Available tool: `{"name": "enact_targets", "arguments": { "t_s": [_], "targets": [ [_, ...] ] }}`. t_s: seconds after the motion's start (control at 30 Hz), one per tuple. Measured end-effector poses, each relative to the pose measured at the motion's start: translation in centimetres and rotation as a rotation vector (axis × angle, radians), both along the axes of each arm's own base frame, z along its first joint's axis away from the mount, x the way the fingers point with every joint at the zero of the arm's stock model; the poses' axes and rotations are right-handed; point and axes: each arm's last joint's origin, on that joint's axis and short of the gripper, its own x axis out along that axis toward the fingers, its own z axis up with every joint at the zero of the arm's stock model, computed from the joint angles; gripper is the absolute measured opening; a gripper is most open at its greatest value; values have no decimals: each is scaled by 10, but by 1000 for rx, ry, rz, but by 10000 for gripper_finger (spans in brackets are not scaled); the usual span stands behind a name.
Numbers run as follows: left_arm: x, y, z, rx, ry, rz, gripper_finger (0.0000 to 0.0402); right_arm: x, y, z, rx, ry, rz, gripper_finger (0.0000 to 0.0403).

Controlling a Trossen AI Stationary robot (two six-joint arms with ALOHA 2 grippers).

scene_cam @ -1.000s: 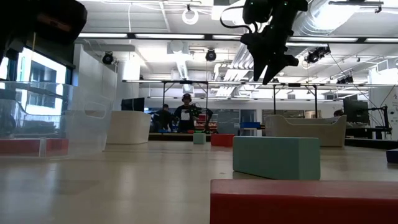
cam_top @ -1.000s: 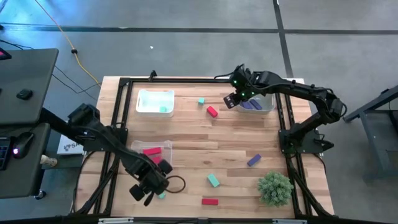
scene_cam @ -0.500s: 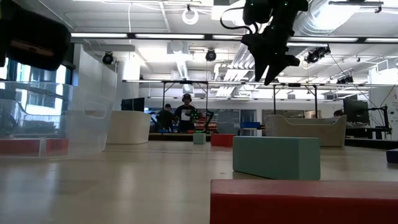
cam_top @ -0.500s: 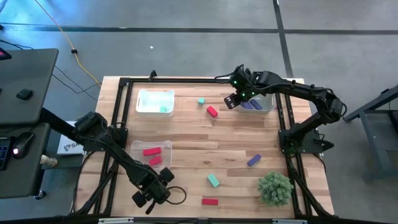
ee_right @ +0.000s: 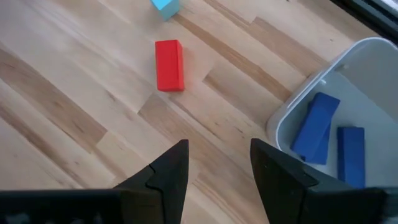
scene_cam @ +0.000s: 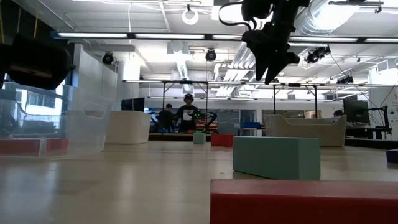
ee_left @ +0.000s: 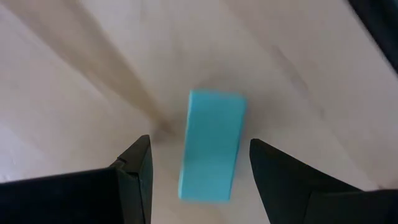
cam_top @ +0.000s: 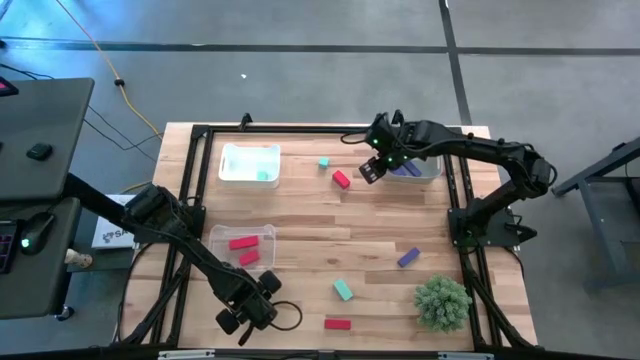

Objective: Sort & place blocks by color
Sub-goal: Put the bottom left light blue block into the white bin

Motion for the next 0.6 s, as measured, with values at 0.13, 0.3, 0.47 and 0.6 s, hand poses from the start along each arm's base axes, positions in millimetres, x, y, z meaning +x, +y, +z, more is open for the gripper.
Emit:
{"name": "enact_targets", "arguments": {
  "t_s": [0.13,0.3,0.47,0.6],
  "targets": [
    [1,-1,-3,1,-1,-1,181,1,4,0,-14,8,10,161],
    [2,-1,-3,1,-1,1,181,2,7,0,-9,6,2,161],
    [2,-1,-3,-1,1,9,165,2,7,0,-11,7,2,161],
    [2,-1,-3,-2,0,9,127,2,7,0,-11,7,1,161]
  ]
}}
